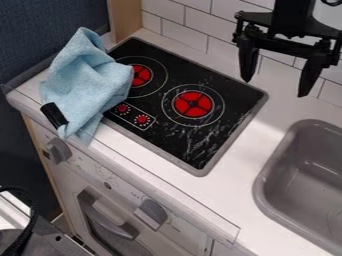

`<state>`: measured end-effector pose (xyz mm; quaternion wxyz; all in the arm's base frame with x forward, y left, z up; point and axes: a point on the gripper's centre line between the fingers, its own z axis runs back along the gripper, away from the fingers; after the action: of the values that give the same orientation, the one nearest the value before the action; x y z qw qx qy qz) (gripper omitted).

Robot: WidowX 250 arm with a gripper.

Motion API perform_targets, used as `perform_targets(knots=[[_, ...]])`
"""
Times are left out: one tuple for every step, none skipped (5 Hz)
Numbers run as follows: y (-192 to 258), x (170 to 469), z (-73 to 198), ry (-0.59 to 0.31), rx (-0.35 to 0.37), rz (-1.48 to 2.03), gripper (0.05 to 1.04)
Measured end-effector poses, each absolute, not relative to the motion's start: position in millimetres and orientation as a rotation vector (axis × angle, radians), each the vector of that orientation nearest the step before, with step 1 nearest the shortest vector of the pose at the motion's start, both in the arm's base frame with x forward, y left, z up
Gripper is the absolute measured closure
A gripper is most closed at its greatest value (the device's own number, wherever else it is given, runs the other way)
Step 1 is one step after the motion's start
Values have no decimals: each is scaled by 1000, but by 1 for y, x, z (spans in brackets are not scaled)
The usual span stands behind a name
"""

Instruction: Move the cloth from left to right

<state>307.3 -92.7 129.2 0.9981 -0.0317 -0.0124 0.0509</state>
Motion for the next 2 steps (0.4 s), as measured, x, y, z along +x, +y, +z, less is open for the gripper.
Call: perform_targets(knots=[[-90,303,116,10,-56,107,82],[-46,285,103,44,-69,210,82]])
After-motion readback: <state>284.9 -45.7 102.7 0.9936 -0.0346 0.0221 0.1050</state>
